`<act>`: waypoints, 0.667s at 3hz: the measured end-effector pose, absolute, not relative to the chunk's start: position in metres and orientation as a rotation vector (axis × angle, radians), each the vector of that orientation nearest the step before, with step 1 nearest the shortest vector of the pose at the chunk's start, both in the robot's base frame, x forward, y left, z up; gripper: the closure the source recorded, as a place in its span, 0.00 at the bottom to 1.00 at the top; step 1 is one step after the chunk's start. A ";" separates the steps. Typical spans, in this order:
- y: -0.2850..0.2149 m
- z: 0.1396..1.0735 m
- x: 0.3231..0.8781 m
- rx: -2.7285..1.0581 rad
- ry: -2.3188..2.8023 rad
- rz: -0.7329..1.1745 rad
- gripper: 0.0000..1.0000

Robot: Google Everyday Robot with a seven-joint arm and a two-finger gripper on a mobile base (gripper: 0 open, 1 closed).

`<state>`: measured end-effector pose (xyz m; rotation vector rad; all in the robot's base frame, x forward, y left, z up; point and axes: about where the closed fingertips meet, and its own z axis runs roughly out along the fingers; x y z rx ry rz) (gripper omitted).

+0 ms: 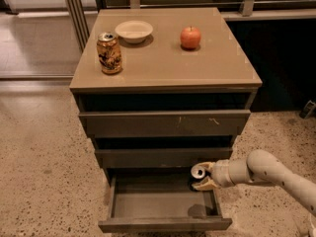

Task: Pick pepsi can from bottom drawer and place on counter

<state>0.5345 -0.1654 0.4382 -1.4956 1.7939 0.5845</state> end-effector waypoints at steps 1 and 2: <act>-0.164 0.489 0.520 -1.463 1.784 0.636 1.00; -0.159 0.573 0.508 -1.439 1.782 0.623 1.00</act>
Offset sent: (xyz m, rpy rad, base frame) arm -0.0376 0.0062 0.2605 0.0318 -0.0338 -0.0481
